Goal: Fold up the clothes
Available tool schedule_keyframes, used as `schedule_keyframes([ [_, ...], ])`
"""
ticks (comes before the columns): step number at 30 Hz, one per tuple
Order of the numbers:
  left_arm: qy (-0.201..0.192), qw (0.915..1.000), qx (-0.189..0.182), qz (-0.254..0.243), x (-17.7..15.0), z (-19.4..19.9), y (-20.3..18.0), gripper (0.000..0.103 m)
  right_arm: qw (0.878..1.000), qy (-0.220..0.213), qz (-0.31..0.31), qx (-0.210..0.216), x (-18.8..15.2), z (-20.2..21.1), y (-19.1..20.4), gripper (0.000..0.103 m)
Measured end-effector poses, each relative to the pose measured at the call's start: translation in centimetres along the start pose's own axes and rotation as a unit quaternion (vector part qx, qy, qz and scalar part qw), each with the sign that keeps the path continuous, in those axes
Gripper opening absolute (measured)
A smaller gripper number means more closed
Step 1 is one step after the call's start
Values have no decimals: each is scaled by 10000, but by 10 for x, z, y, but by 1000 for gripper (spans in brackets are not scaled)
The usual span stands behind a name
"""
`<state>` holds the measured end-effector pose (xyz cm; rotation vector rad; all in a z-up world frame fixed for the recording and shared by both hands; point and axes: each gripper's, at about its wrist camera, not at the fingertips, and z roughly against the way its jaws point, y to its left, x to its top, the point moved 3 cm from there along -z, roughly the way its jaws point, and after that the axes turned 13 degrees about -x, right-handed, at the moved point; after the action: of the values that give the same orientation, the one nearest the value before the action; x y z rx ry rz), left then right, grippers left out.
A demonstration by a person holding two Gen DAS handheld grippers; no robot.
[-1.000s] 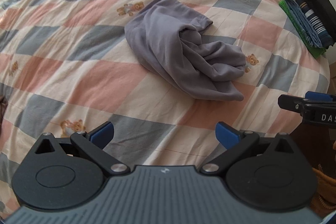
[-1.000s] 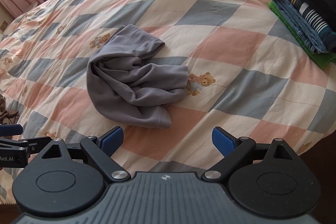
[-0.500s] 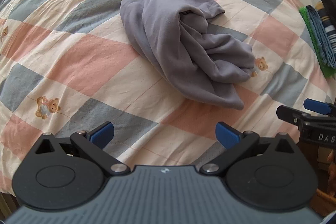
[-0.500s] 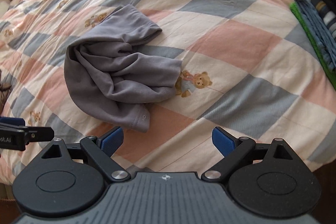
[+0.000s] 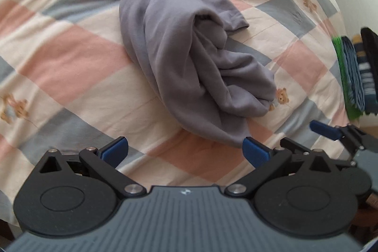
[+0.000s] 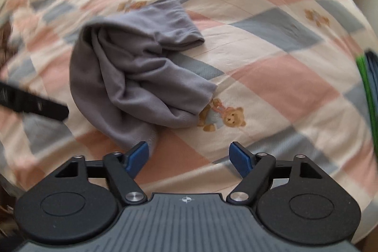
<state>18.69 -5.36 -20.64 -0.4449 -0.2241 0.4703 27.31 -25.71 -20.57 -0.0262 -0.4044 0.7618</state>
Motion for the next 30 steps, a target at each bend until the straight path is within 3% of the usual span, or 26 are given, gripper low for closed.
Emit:
schedule_keyframes([
  [7,-165,9959,-396,794,4,-28,21,100,9910,-692,1136,172,-1,-18,21,63],
  [11,-95,9941,-283,1039,6,-54,31,93,9760,-1024,1918,136,-3,-31,41,51],
  [14,-30,9951,-137,976,6,-67,31,87,9649,-1213,2326,110,-2,-40,53,50],
  [16,-2,9963,-33,857,6,-71,30,65,9605,-1268,2474,135,-1,-47,58,42],
  [17,29,9966,-18,820,6,-71,30,40,9607,-1225,2486,165,1,-50,59,17],
  [18,39,9968,-18,799,6,-67,30,14,9615,-1163,2482,199,4,-52,58,2],
  [19,27,9969,-24,782,7,-61,30,1,9659,-1113,2313,330,8,-50,54,2],
  [22,-346,9981,-17,509,8,-23,32,1,9840,-964,1228,855,29,-31,27,1],
  [24,-669,9973,42,317,8,13,36,1,9864,-899,242,1355,43,-13,1,1],
  [26,-976,9946,132,316,8,48,48,1,9749,-877,-641,1945,54,8,-24,1],
  [30,-1511,9869,370,435,8,112,77,1,9360,-836,-1843,2880,63,41,-61,0],
])
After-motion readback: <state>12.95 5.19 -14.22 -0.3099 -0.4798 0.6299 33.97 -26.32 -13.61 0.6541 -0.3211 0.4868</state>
